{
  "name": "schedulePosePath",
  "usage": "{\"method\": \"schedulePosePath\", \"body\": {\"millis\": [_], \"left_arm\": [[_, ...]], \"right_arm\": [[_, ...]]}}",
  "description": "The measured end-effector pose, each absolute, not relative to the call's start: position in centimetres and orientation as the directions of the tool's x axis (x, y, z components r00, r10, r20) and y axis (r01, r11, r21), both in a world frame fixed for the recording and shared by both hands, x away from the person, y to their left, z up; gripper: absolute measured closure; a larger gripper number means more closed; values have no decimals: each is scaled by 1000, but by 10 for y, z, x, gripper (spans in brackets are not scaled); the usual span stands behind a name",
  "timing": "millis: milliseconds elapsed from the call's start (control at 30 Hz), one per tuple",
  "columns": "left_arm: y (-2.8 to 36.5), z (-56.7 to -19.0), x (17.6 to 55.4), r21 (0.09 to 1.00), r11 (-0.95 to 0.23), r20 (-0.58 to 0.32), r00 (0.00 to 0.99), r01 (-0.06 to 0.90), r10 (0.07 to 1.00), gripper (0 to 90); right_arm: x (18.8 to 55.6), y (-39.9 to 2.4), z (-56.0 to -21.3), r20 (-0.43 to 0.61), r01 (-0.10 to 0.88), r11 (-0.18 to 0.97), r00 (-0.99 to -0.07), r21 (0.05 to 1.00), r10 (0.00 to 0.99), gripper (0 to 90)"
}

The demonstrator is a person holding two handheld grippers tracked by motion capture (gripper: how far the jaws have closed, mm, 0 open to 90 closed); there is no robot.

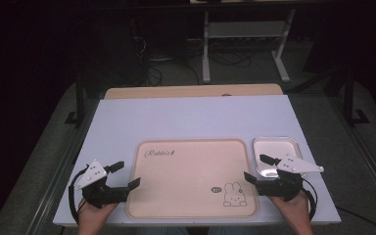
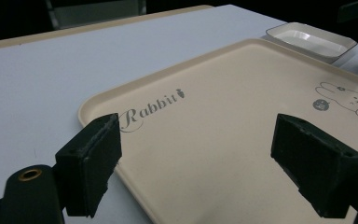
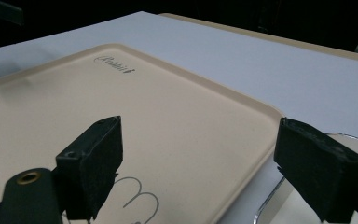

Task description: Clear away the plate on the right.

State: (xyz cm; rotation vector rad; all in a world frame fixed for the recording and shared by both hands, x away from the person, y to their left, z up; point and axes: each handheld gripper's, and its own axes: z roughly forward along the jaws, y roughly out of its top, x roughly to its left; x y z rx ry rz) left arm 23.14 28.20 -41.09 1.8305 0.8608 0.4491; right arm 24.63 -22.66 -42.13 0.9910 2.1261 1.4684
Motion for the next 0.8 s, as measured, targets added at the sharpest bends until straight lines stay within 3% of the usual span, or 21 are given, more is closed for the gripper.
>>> {"method": "schedulePosePath", "body": {"millis": [800], "left_arm": [[282, -411, 232, 907, -226, -83, 677, 356, 731, 161]], "right_arm": [[241, -233, -418, 103, 345, 199, -688, 917, 719, 145]]}}
